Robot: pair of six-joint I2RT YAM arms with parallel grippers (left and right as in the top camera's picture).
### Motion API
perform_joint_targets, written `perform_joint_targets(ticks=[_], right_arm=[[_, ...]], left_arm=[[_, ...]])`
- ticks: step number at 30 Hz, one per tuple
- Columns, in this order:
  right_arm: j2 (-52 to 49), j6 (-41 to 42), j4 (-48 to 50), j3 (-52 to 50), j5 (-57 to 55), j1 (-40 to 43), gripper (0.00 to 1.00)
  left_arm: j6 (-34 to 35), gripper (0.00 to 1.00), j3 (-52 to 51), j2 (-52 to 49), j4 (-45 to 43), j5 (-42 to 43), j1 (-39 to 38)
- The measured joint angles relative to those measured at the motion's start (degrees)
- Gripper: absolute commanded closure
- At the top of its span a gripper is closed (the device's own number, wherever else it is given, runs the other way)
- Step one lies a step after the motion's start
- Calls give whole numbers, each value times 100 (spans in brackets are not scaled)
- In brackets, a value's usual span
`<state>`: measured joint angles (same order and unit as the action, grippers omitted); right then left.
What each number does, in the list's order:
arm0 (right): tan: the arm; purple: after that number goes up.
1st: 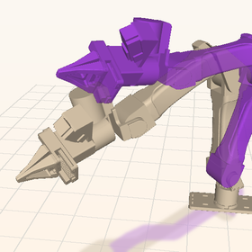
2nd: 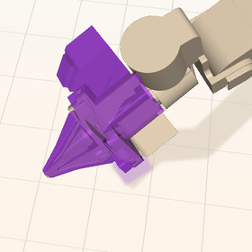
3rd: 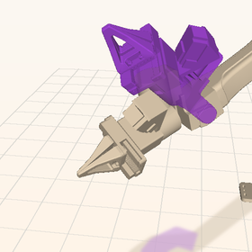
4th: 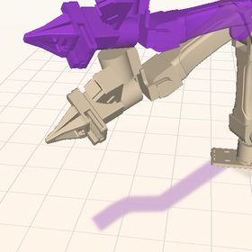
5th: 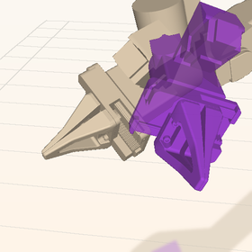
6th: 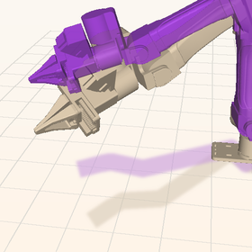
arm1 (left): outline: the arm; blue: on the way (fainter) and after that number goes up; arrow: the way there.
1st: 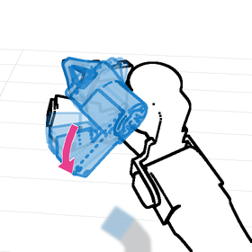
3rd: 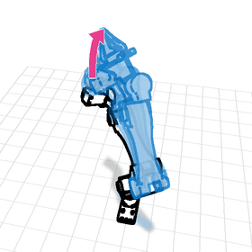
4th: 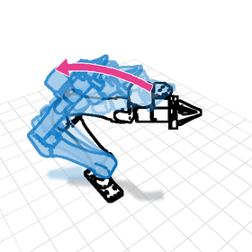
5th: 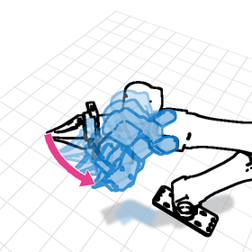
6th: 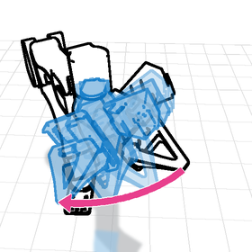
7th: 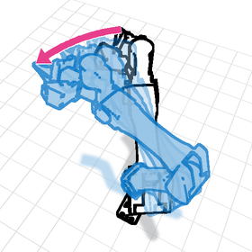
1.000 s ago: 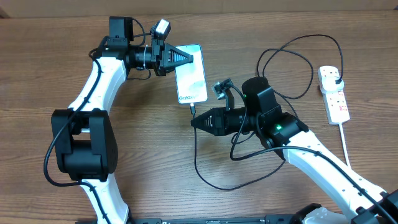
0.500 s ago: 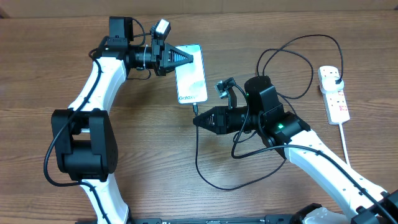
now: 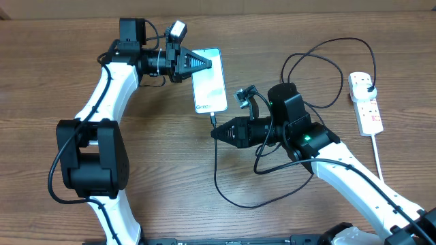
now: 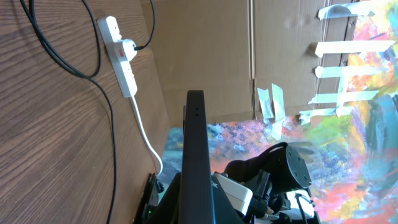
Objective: Plug charger to phone and switch on socket
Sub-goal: 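Push the USB-C plug up into the phone's bottom port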
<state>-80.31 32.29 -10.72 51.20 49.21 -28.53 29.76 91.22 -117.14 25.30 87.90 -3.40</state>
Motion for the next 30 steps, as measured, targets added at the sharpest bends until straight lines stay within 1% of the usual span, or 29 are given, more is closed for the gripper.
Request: perform_joint_targets(ticks=[23, 30], right_arm=[[0, -15, 68, 0, -7, 0, 96], [0, 105, 68, 0, -103, 0, 96]], left_arm=[[2, 96, 0, 0, 0, 0, 0], [0, 96, 0, 0, 2, 0, 0]])
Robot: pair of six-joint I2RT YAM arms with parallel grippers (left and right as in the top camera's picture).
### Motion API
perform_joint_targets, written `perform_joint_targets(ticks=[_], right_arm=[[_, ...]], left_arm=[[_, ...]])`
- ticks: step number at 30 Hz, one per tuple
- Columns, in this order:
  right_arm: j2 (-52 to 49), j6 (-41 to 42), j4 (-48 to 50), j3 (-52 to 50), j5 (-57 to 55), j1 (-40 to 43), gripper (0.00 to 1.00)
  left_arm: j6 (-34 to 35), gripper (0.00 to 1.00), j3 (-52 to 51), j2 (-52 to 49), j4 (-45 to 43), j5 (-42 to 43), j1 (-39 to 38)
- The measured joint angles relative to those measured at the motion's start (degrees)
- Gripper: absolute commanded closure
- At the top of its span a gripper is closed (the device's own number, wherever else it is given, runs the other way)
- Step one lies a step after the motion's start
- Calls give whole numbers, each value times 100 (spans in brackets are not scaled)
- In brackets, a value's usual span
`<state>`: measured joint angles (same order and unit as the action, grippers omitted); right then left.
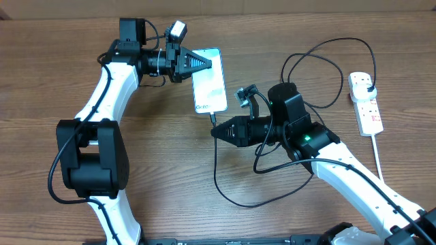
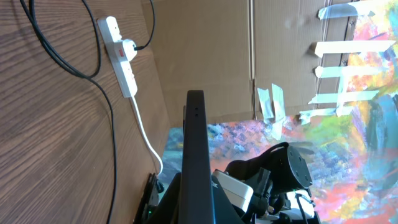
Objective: Plug charger to phone and switch on socket
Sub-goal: 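Push the USB-C plug up into the phone's bottom port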
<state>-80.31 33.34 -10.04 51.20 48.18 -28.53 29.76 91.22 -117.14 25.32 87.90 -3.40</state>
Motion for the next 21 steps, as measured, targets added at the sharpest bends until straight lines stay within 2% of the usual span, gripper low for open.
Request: perform_joint_targets(ticks=[21], right_arm=[[0, 315, 256, -26, -37, -4, 96]], left_arm=[[2, 96, 0, 0, 2, -11, 4]])
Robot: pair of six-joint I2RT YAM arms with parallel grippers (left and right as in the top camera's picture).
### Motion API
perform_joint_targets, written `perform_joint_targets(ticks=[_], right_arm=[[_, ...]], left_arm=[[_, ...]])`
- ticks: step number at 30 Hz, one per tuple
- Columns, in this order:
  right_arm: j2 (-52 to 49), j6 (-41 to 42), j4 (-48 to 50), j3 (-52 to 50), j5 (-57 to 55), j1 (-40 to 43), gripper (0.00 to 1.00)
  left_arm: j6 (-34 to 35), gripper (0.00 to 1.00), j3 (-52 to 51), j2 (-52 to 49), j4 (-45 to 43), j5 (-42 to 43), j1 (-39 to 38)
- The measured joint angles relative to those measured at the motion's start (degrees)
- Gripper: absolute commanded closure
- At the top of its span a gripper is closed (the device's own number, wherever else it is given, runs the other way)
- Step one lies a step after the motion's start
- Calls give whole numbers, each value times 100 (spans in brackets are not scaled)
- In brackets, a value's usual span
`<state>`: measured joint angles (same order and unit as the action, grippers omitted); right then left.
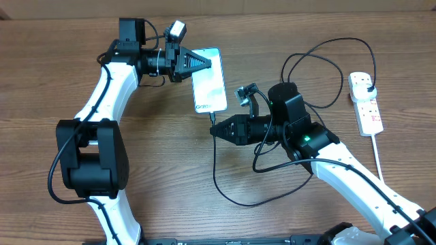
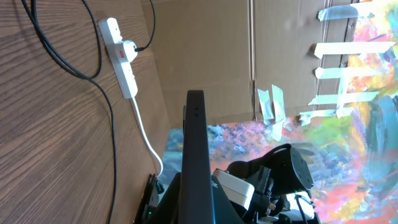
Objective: Plug charger to phone and switch on socket
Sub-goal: 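Push the USB-C plug up into the phone's bottom port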
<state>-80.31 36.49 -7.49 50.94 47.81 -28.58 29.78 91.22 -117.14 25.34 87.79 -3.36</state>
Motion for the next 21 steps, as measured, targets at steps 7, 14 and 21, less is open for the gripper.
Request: perform_joint_targets(ticks=[7, 14, 21], right_arm=[[0, 59, 46, -15, 0, 11, 96], [0, 81, 94, -44, 20, 11, 96], [-24, 83, 101, -50, 92, 98, 96]], left_arm=[[0, 96, 0, 0, 0, -15, -11], [0, 96, 0, 0, -2, -37, -66], [0, 96, 0, 0, 131, -111, -81]])
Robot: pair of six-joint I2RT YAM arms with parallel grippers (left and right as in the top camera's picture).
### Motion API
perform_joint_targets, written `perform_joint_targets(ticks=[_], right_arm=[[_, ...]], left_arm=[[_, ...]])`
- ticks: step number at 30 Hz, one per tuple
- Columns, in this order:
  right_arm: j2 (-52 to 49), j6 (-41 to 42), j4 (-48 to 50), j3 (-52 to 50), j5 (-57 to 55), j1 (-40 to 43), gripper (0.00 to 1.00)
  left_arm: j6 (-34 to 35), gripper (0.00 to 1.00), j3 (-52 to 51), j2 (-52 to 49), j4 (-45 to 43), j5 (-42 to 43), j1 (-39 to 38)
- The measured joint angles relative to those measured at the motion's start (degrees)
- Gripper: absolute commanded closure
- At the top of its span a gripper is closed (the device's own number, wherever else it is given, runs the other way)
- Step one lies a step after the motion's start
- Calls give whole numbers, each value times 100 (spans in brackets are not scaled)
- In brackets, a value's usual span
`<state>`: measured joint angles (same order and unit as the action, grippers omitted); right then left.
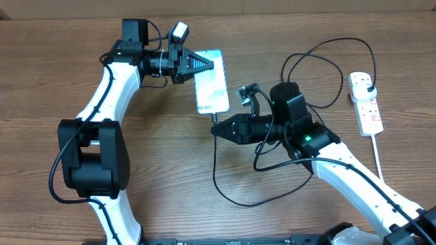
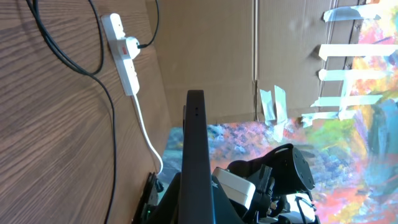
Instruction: Plug charger to phone and switch on socket
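Note:
The white-screened phone (image 1: 212, 92) is held up on its edge by my left gripper (image 1: 206, 64), which is shut on its top end. In the left wrist view the phone (image 2: 196, 137) shows edge-on as a dark bar between the fingers. My right gripper (image 1: 216, 131) sits just below the phone's lower end, shut on the black charger plug (image 1: 212, 118), which sits at the phone's port. Its black cable (image 1: 216, 178) loops across the table. The white power strip (image 1: 364, 102) lies at the far right, with a black plug in it. The strip (image 2: 124, 53) also shows in the wrist view.
The charger cable makes large loops (image 1: 320, 64) between my right arm and the power strip. The strip's white lead (image 1: 379, 160) runs off toward the front right. My right arm (image 2: 273, 180) fills the lower part of the left wrist view.
My left gripper and the phone have shifted slightly to the right. The right gripper with the plug sits a touch closer to the phone's lower end.
At every earlier moment my left gripper held the phone on edge and my right gripper held the plug at its lower end. Both barely moved until the small shift to the right seen now.

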<state>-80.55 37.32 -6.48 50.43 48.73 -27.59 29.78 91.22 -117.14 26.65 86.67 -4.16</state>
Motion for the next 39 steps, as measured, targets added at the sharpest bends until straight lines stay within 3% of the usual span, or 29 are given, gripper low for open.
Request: perform_joint_targets(ticks=[9, 20, 24, 29, 34, 39], right_arm=[[-31, 0, 0, 0, 39, 57, 96], [-35, -173, -560, 2, -107, 162, 61], [-42, -258, -739, 2, -164, 243, 52], [-42, -367, -1069, 2, -184, 549, 49], [-42, -496, -1340, 2, -240, 905, 45], [-42, -553, -1530, 2, -426, 1032, 44]], left_arm=[[-4, 96, 0, 0, 0, -35, -26], [-216, 96, 0, 0, -50, -7, -90], [-551, 96, 0, 0, -50, 44, -61], [-986, 96, 0, 0, -13, 72, 9], [-1388, 96, 0, 0, 669, -446, 39], [-1987, 96, -15, 0, 1932, -1440, 39]])
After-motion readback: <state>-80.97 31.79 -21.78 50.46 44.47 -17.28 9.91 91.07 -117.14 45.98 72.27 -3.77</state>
